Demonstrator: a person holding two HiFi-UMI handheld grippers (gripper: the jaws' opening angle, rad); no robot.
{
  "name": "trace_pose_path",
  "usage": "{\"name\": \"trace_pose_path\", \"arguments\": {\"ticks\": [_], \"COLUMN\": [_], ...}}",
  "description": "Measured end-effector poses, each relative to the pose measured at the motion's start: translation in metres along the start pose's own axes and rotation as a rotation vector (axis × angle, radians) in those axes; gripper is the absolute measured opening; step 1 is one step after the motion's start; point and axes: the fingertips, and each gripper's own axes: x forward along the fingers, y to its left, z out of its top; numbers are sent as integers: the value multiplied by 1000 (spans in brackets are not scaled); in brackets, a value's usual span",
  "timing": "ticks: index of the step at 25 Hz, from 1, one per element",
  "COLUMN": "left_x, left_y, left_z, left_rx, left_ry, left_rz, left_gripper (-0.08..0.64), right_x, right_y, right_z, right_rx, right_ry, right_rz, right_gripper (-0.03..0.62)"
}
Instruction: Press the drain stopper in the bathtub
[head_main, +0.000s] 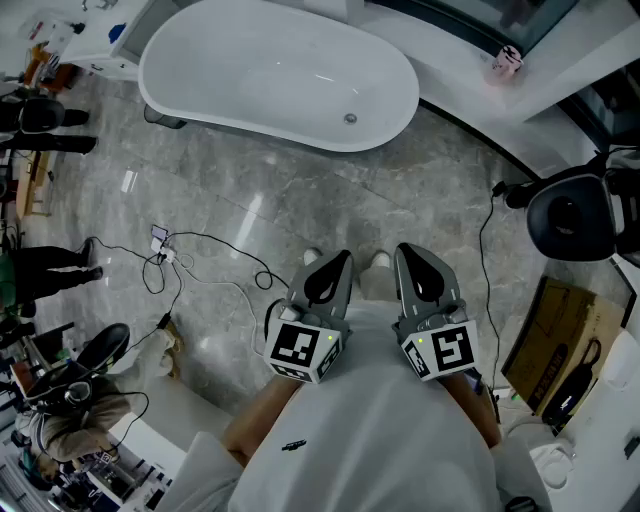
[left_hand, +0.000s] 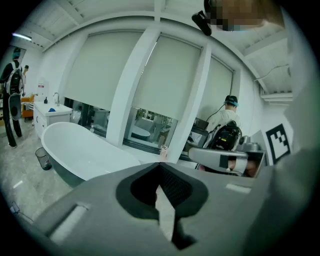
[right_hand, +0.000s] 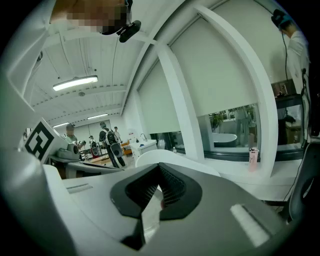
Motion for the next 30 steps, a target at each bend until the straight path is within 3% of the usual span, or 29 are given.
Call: {"name": "trace_pose_path", "arguments": {"ticks": [7, 18, 24, 30], "left_x": [15, 23, 36, 81], "left_y": [-18, -36, -7, 44], "left_z": [8, 8, 15, 39], "left_rx": [36, 39, 12, -10], "left_ry": [-40, -68, -57, -54], "left_rz": [8, 72, 100, 76], "left_gripper": [0, 0, 0, 0], "right_x": [-14, -24, 10, 75], "right_y": [-29, -56, -62, -79], "right_z": [-4, 2, 4, 11], "right_rx": [-19, 58, 24, 2], "right_ry": [-18, -75, -46, -5], "right_rz": [-17, 17, 14, -3], "right_gripper": [0, -6, -6, -6]}}
